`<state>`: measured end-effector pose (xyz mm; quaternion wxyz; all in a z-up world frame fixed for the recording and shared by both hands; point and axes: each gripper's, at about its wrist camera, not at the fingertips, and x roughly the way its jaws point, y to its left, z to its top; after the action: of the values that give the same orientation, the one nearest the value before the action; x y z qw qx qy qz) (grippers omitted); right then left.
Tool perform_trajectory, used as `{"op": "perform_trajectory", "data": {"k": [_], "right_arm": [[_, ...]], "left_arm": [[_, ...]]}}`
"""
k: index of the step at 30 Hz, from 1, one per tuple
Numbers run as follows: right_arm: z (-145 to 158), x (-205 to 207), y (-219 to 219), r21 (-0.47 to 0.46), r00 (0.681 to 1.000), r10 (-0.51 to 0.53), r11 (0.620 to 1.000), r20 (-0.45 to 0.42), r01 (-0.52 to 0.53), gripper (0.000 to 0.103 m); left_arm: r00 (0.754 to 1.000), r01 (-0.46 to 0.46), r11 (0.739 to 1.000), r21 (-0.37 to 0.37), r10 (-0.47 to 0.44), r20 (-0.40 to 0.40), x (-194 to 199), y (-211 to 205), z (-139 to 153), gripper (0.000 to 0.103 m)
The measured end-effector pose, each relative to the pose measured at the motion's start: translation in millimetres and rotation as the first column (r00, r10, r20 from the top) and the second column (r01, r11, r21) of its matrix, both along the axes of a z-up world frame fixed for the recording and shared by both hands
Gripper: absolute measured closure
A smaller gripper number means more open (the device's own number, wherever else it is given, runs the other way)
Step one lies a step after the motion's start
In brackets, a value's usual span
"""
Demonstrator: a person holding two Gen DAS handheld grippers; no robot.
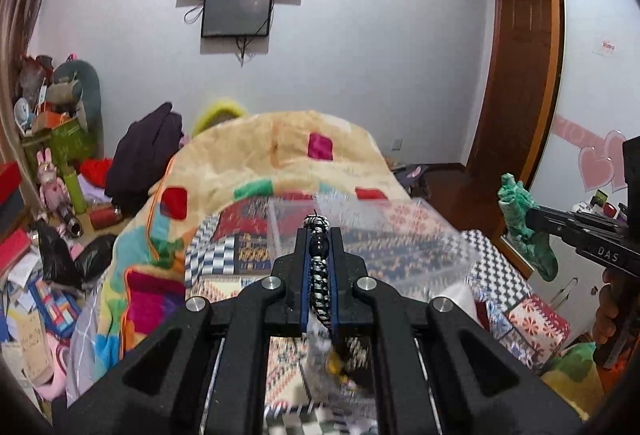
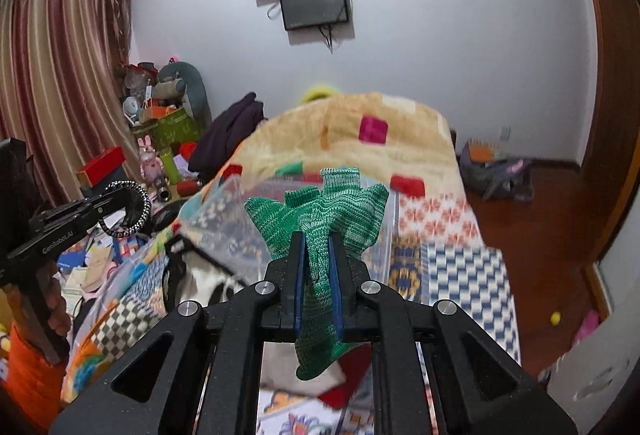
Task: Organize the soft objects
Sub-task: 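Lift the glove and bracelet and carry both over the clear box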
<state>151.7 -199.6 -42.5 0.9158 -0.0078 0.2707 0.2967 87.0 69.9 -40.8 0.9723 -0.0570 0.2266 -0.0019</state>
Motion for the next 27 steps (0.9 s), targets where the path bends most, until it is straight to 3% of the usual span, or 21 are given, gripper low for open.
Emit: {"op": "perform_trajectory", "data": {"k": [6, 12, 27], "right_arm": [[6.3, 24.7, 14.4, 0.014, 1.0, 0.009, 1.0, 0.025, -0.009, 0.093], [0.2, 42.2, 25.8, 0.007, 1.0, 0.015, 1.0, 0.018, -0.015, 0.093], [-67.0, 96.3, 53.6, -0.084, 0.981, 0.057, 0.994, -0.185, -0.073, 0.093]], "left_arm": [[1.0, 0.023, 1.0, 0.01, -0.023, 0.003, 32.5, -2.2, 11.4, 0.096], [0.998, 0.039, 0.999, 0.006, -0.038, -0.048, 71.0, -1.6, -1.4, 0.096], [0.959, 0.103, 0.992, 0.078, -0.078, -0.272, 142.5, -15.4, -70.6, 0.096]]}}
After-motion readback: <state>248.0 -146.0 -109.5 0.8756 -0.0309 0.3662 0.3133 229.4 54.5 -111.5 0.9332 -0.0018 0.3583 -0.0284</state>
